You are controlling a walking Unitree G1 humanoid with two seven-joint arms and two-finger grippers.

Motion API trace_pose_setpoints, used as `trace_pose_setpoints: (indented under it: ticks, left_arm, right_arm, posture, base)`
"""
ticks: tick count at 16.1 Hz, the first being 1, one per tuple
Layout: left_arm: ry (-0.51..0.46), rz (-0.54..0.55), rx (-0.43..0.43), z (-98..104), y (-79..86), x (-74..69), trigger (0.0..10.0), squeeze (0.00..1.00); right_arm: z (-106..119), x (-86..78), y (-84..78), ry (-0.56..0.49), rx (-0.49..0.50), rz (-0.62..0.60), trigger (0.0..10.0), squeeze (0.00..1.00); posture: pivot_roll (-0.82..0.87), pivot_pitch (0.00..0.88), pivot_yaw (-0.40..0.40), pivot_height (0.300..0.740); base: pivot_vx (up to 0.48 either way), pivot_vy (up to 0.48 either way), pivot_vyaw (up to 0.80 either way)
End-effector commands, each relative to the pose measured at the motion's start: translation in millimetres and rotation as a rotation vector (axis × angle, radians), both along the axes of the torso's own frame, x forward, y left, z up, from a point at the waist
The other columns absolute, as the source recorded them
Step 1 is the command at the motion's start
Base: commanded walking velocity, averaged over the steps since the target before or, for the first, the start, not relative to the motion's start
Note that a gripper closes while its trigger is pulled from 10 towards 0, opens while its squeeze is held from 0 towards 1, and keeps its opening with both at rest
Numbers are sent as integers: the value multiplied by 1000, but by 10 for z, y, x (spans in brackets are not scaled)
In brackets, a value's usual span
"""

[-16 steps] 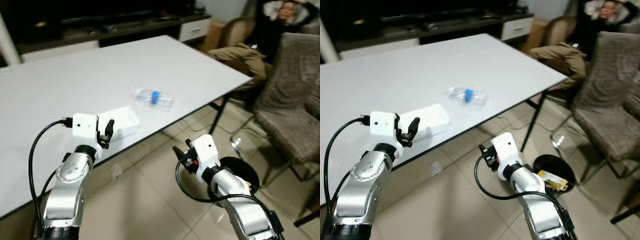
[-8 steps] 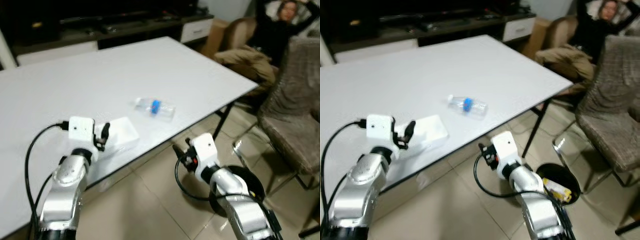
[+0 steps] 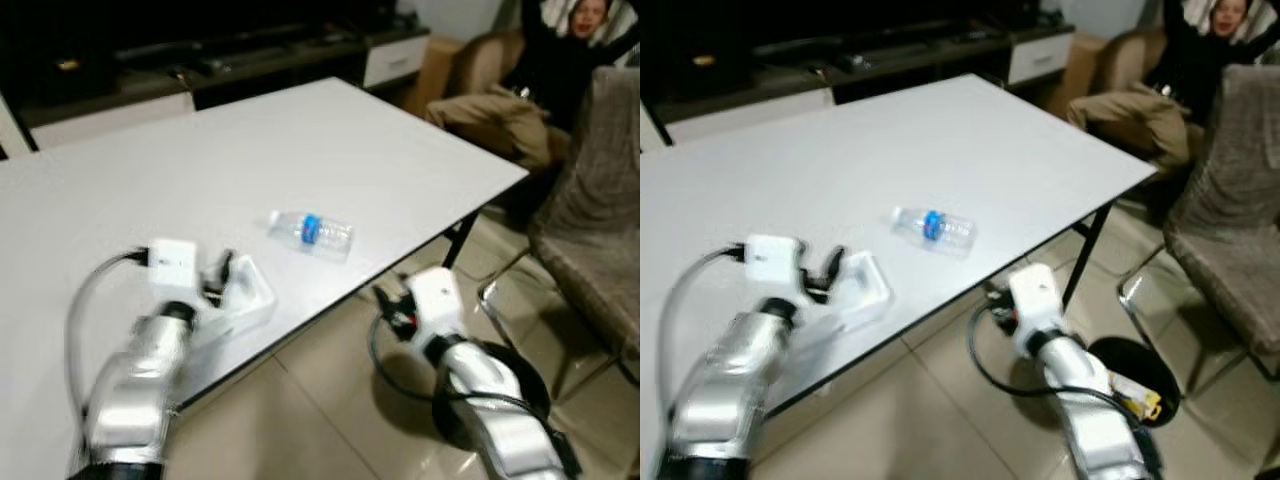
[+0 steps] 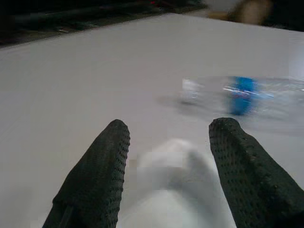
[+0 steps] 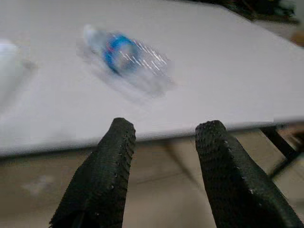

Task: Picking trash to rubbish bin

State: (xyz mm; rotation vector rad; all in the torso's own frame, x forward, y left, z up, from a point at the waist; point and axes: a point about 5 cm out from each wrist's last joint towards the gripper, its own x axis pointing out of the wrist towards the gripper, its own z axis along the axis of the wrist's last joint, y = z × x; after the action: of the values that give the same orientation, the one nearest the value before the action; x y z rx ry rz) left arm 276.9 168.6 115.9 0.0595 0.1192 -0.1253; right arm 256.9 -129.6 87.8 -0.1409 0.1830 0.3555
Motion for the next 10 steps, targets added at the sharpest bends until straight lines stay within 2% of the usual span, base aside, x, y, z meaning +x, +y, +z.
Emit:
trace_pose_setpoints:
  ticks: [1, 2, 7, 10]
  left_arm:
    - [-23, -13, 13, 34, -6, -35, 10000, 0]
    - [-23, -14, 14, 32, -1, -41, 10000, 0]
    - [-14, -16, 37, 23, 40, -69, 10000, 0]
    - [-17, -28, 55, 47, 56, -69, 10000, 0]
  right_arm:
    - [22, -10, -26, -7, 11, -14, 10000, 0]
    - [5, -15, -25, 5, 19, -19, 10000, 0]
    - [-82, -43, -26, 49, 78, -57, 10000, 0]
    - [-103, -61, 27, 51, 66, -46, 10000, 0]
  posture:
    - [-143, 0, -42, 740]
    - [-142, 0, -42, 740]
    - [-123, 0, -38, 740]
    - [-111, 0, -31, 740]
  base:
    - [0, 240, 0]
    - [0, 240, 0]
    - [0, 475, 0]
    - [0, 480, 0]
